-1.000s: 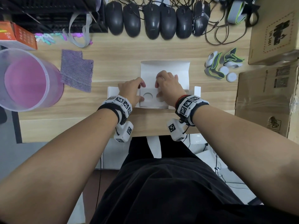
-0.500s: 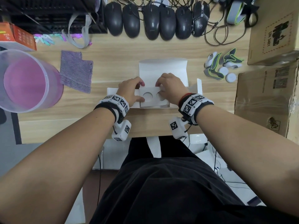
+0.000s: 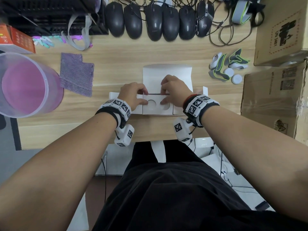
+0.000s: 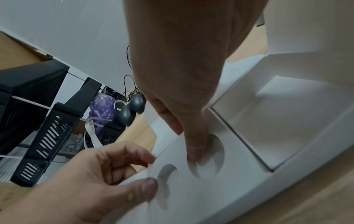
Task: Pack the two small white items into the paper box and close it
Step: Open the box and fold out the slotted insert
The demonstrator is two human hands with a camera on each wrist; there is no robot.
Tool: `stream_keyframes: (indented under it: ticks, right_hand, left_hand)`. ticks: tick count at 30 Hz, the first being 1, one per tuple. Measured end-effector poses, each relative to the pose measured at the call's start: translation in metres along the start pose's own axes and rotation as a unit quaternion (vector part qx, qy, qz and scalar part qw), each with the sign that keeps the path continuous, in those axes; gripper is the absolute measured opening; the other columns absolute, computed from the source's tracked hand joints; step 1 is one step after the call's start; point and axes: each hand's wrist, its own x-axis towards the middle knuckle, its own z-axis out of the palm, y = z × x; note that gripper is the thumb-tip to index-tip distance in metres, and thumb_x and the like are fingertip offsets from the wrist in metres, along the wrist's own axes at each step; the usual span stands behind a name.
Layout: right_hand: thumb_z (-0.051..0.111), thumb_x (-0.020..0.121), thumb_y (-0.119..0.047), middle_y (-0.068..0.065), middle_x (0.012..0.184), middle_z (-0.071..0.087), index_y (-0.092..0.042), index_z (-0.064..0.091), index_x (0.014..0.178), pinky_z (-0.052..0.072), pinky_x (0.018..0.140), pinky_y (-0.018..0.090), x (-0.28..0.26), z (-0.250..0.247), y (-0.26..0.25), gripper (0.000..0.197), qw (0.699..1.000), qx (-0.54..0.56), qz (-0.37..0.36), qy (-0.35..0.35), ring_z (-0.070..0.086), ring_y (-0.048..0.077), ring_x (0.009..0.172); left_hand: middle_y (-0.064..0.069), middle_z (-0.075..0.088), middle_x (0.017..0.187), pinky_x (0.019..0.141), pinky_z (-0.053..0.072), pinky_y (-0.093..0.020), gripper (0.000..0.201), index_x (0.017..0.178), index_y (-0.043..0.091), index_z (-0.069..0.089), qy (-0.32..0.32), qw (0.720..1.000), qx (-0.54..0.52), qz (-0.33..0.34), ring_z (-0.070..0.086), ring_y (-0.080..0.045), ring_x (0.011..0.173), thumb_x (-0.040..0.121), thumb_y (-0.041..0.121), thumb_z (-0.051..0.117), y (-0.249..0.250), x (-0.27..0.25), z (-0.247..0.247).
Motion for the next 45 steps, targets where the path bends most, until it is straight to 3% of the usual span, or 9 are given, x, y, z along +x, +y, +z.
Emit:
stream_keyframes:
  ticks: [7,14,21,29,32,35,38,41,45]
  right_hand:
    - [0.093,0.054,-0.025,0.010,0.102,0.053,-0.008,0.055,0.087,0.047,0.082,0.046,-0.001,0.003,-0.001,0.053,0.998,0.000,0.005,0.062,0.050,0.030,0.095]
    - [0.097,0.049,-0.030,0.005,0.124,0.045,-0.014,0.055,0.107,0.048,0.074,0.037,-0.004,0.000,0.013,0.073,0.998,-0.029,-0.020,0.055,0.044,0.026,0.109]
    - [0.094,0.050,-0.044,0.009,0.129,0.044,-0.012,0.052,0.112,0.043,0.095,0.040,-0.008,0.001,0.012,0.081,0.988,-0.089,0.017,0.125,0.045,0.029,0.111]
    - [0.091,0.044,-0.056,0.008,0.140,0.034,-0.021,0.041,0.126,0.036,0.105,0.047,-0.010,-0.001,0.012,0.103,0.986,-0.142,0.039,0.081,0.038,0.030,0.125]
    - [0.091,0.053,-0.049,0.007,0.139,0.035,-0.018,0.043,0.125,0.044,0.099,0.043,-0.008,-0.011,0.013,0.092,0.989,-0.095,0.050,0.097,0.039,0.028,0.125]
    - [0.084,0.071,-0.037,0.005,0.129,0.045,-0.016,0.050,0.118,0.050,0.086,0.040,-0.008,-0.032,0.018,0.062,0.989,0.005,0.039,0.141,0.048,0.025,0.116]
    - [0.071,0.084,-0.027,0.005,0.113,0.060,-0.014,0.058,0.107,0.049,0.085,0.040,-0.011,-0.060,0.035,0.030,0.973,0.070,0.062,0.211,0.059,0.025,0.098]
    - [0.054,0.088,-0.023,0.005,0.095,0.069,-0.016,0.064,0.092,0.048,0.077,0.033,-0.019,-0.088,0.069,0.013,0.919,0.126,0.180,0.328,0.063,0.027,0.088]
    - [0.050,0.091,-0.019,0.018,0.116,0.064,-0.009,0.063,0.107,0.046,0.088,0.038,-0.042,-0.094,0.134,0.023,0.869,0.112,0.349,0.333,0.060,0.037,0.108]
  left_hand:
    - [0.004,0.063,0.083,0.096,0.048,-0.042,0.030,0.088,0.019,0.068,0.014,1.000,-0.011,-0.003,0.062,-0.018,0.085,0.067,0.016,0.090,0.001,0.001,0.000]
    - [0.004,0.068,0.085,0.093,0.052,-0.036,0.020,0.081,0.022,0.069,0.048,0.999,-0.012,-0.022,0.066,-0.016,0.088,0.074,0.013,0.086,0.000,0.005,-0.002]
    - [0.005,0.067,0.084,0.091,0.052,-0.034,0.016,0.079,0.023,0.071,0.049,0.999,0.004,-0.023,0.066,-0.015,0.086,0.078,0.011,0.082,0.004,0.008,-0.004]
    - [0.007,0.062,0.079,0.092,0.052,-0.036,0.016,0.090,0.021,0.075,0.065,0.998,0.006,-0.012,0.062,-0.015,0.082,0.080,0.008,0.078,0.007,0.013,-0.007]
    - [0.007,0.058,0.078,0.096,0.050,-0.042,0.037,0.109,0.027,0.071,0.067,0.998,-0.016,-0.010,0.065,-0.020,0.086,0.080,0.006,0.077,0.010,0.016,-0.005]
    - [0.003,0.061,0.086,0.100,0.046,-0.048,0.057,0.132,0.035,0.061,0.062,0.998,0.001,-0.014,0.063,-0.025,0.093,0.083,0.009,0.075,0.012,0.021,-0.007]
    - [-0.001,0.063,0.095,0.103,0.043,-0.049,0.058,0.137,0.036,0.057,0.069,0.997,0.019,-0.032,0.060,-0.026,0.098,0.087,0.011,0.072,0.020,0.026,-0.010]
    - [0.002,0.059,0.094,0.105,0.041,-0.046,0.056,0.138,0.037,0.056,0.070,0.996,0.042,-0.041,0.058,-0.025,0.098,0.090,0.011,0.069,0.032,0.029,-0.012]
    - [0.004,0.056,0.092,0.105,0.040,-0.045,0.055,0.139,0.037,0.055,0.067,0.995,0.061,-0.039,0.057,-0.026,0.098,0.091,0.012,0.068,0.041,0.032,-0.011]
